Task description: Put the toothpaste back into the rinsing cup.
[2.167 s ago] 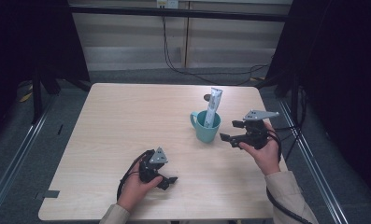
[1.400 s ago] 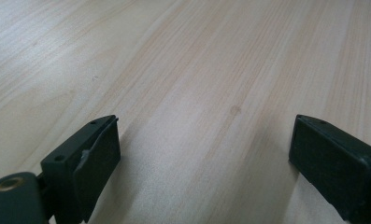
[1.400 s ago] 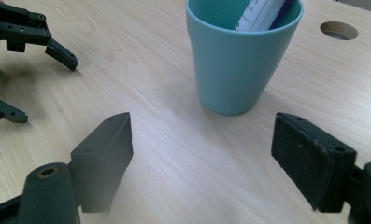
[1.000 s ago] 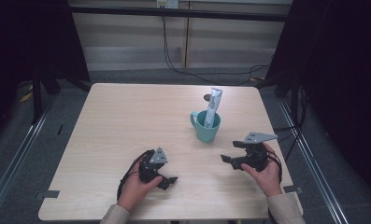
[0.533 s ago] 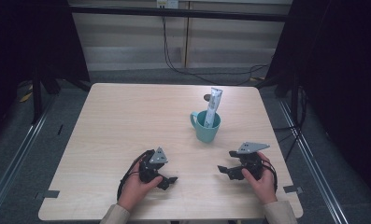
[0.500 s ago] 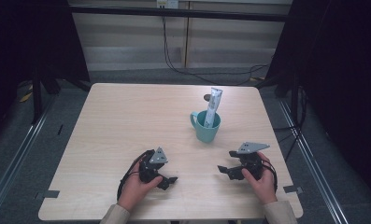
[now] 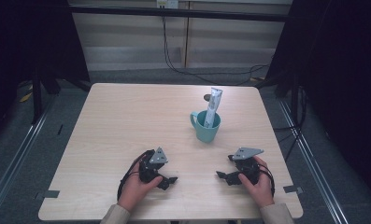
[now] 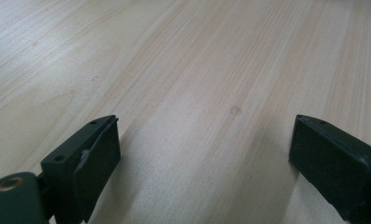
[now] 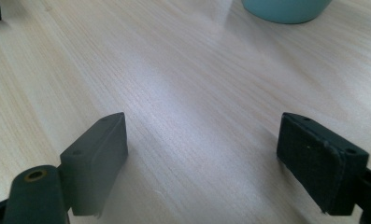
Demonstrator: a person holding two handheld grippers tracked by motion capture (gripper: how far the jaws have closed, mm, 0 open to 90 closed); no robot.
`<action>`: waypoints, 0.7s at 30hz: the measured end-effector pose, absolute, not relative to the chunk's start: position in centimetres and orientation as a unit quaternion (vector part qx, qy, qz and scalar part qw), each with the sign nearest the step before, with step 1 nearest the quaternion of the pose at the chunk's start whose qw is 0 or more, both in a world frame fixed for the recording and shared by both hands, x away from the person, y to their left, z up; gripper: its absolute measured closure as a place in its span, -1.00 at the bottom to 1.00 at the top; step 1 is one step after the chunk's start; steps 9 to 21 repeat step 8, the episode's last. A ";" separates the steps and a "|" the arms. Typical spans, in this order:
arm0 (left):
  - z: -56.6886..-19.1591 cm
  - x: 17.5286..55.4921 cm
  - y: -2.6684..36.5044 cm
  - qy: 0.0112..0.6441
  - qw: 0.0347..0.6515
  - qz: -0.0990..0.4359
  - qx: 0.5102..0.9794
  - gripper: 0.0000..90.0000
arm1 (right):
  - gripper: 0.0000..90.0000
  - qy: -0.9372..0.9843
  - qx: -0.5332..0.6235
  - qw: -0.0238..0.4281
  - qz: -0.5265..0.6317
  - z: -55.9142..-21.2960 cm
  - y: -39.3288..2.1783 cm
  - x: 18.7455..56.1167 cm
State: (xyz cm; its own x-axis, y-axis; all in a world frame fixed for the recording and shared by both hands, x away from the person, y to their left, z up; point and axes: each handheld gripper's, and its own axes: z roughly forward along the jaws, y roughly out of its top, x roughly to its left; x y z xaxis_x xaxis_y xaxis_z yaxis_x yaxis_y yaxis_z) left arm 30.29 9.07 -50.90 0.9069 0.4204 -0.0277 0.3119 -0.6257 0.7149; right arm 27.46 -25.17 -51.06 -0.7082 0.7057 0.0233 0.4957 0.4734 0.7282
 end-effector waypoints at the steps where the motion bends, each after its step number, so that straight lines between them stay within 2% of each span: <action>1: -50.9 30.3 9.1 0.204 0.382 0.071 0.899 -0.81 | -0.66 0.847 0.354 0.141 0.370 -51.1 -25.2 27.5; 21: -50.9 30.3 9.1 0.204 0.382 0.071 0.899 -0.81 | -0.68 0.846 0.356 0.141 0.370 -51.1 -25.2 27.5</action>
